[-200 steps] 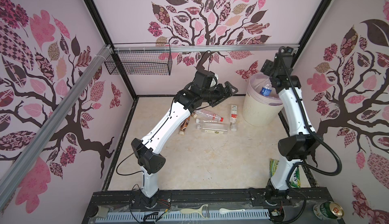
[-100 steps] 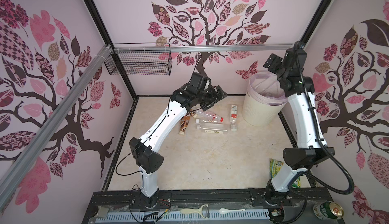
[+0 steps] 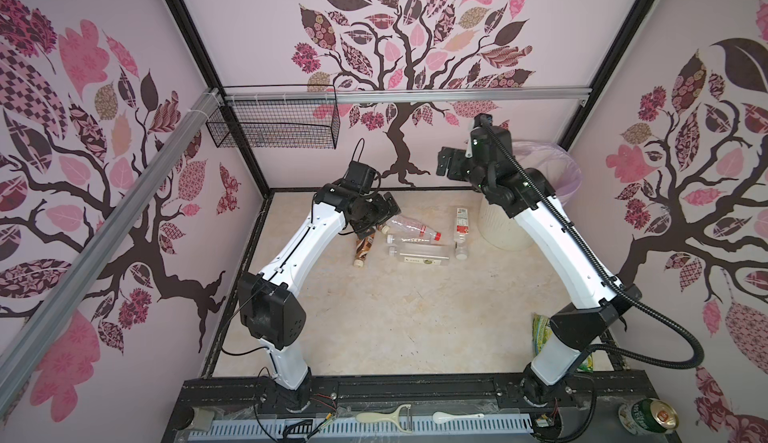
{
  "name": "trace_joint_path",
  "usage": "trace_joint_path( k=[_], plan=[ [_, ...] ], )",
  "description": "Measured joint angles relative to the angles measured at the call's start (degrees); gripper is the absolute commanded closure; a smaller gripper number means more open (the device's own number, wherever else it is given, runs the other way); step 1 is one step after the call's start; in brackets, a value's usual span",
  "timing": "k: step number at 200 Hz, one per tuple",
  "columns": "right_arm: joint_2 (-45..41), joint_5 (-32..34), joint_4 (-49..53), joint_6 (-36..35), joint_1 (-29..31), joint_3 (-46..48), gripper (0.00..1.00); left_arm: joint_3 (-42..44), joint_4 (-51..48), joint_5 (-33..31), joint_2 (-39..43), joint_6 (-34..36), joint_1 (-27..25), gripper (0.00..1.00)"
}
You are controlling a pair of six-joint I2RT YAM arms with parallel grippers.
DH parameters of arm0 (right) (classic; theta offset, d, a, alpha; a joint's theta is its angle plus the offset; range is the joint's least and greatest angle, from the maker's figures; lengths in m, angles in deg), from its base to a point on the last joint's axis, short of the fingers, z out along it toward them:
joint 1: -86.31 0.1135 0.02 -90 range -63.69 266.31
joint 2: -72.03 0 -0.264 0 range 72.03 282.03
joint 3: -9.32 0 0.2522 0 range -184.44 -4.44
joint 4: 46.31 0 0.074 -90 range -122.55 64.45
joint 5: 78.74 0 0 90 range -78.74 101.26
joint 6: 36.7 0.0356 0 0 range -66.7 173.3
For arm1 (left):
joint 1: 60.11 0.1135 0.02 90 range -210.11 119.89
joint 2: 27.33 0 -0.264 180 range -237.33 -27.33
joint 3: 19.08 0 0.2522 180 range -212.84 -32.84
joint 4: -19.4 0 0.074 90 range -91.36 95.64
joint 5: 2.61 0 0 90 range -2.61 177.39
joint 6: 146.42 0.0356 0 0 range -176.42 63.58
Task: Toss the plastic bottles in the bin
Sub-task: 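Move both grippers back over the bottle pile, then lower left gripper onto the brown Nescafe bottle's cap and close it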
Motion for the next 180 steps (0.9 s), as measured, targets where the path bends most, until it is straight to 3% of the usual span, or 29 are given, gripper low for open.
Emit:
trace_joint_path(
  k=[69, 115, 180],
  plan=[
    [-3.93, -5.03, 1.16, 6.08, 0.98, 18.03, 0.01, 19.23, 1.49, -5.09, 2.29, 11.82, 5.18, 0.03],
    [-9.33, -6.34, 1.36, 6.64, 0.98, 20.55, 0.01, 19.87, 3.06, -6.05, -2.43, 16.79, 5.18, 0.08],
    [-10.03, -6.97, 4.17, 5.68, 0.98, 20.48, 0.00, 19.10, 4.96, -7.87, -8.09, 21.31, 5.18, 0.15]
  ],
)
